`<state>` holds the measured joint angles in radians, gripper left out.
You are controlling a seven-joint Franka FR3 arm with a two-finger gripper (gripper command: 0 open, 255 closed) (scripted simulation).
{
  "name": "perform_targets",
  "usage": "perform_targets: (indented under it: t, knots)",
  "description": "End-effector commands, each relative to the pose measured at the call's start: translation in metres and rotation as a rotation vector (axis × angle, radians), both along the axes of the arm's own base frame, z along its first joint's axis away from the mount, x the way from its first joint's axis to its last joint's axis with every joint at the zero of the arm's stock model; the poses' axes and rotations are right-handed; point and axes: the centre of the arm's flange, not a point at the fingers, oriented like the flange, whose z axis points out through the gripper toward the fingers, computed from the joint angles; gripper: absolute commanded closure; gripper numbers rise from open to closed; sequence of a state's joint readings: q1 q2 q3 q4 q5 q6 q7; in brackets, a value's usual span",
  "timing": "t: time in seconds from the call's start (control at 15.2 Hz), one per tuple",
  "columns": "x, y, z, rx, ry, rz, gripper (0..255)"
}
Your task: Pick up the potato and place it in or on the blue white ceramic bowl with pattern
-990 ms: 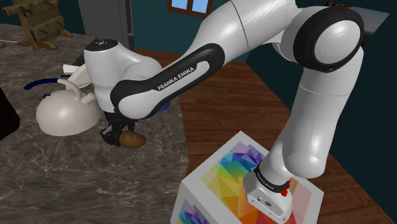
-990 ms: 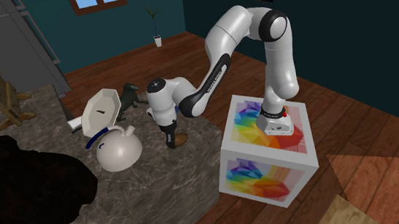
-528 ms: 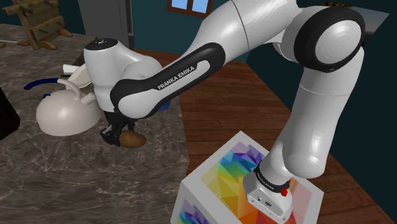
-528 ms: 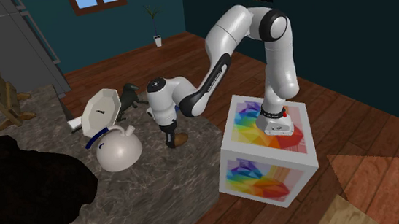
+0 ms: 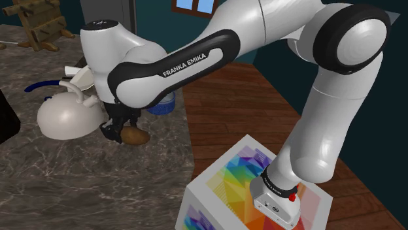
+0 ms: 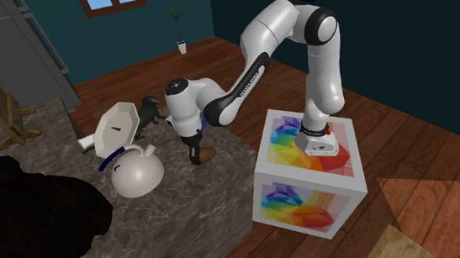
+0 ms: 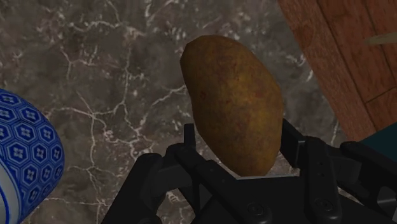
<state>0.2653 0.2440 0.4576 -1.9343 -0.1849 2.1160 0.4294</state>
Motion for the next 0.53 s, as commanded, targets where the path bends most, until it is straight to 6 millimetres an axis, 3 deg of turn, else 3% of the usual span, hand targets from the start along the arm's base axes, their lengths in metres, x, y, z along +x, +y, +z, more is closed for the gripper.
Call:
perform_targets:
  t: [0.0,0.46]
  knots:
    - [0.0,-0.001,0.01,0.0,0.0,0.0,255]
    - [0.0,-0.001,0.047,0.0,0.0,0.0,255]
